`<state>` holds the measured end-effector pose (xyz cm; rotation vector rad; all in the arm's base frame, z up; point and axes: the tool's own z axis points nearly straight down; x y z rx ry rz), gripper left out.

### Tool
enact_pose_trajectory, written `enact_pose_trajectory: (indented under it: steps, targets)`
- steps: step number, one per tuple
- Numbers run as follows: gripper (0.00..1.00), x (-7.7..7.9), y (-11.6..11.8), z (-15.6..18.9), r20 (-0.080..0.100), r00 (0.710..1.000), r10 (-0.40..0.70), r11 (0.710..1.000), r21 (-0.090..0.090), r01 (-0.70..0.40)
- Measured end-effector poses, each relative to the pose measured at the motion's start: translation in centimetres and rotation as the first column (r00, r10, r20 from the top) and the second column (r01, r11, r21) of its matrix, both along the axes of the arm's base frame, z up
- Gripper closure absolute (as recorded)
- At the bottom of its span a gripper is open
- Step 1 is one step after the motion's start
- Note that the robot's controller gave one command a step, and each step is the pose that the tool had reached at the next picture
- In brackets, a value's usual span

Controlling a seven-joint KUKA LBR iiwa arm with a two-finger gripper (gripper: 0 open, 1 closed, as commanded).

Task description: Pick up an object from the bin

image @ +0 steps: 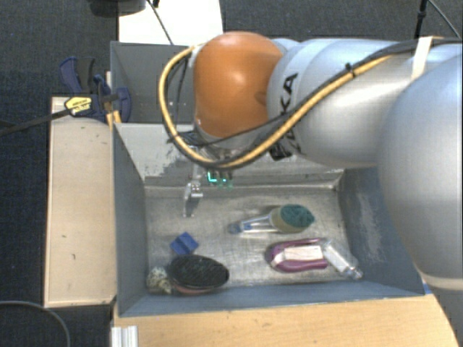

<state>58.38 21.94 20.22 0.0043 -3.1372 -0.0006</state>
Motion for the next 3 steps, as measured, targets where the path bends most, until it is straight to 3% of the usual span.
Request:
enact_pose_trajectory:
  steps: [1, 2, 3]
  targets:
    - [0.00, -7.89, 1.27, -13.32, 0.007, 0.995, 0.097, 0.995, 0.002, -0.097]
    - [1.00, -7.59, 1.12, -12.97, 0.011, 0.996, 0.089, 0.996, 0.002, -0.089]
    - [1.00, -7.59, 1.10, -12.98, 0.011, 0.996, 0.085, 0.996, 0.002, -0.085]
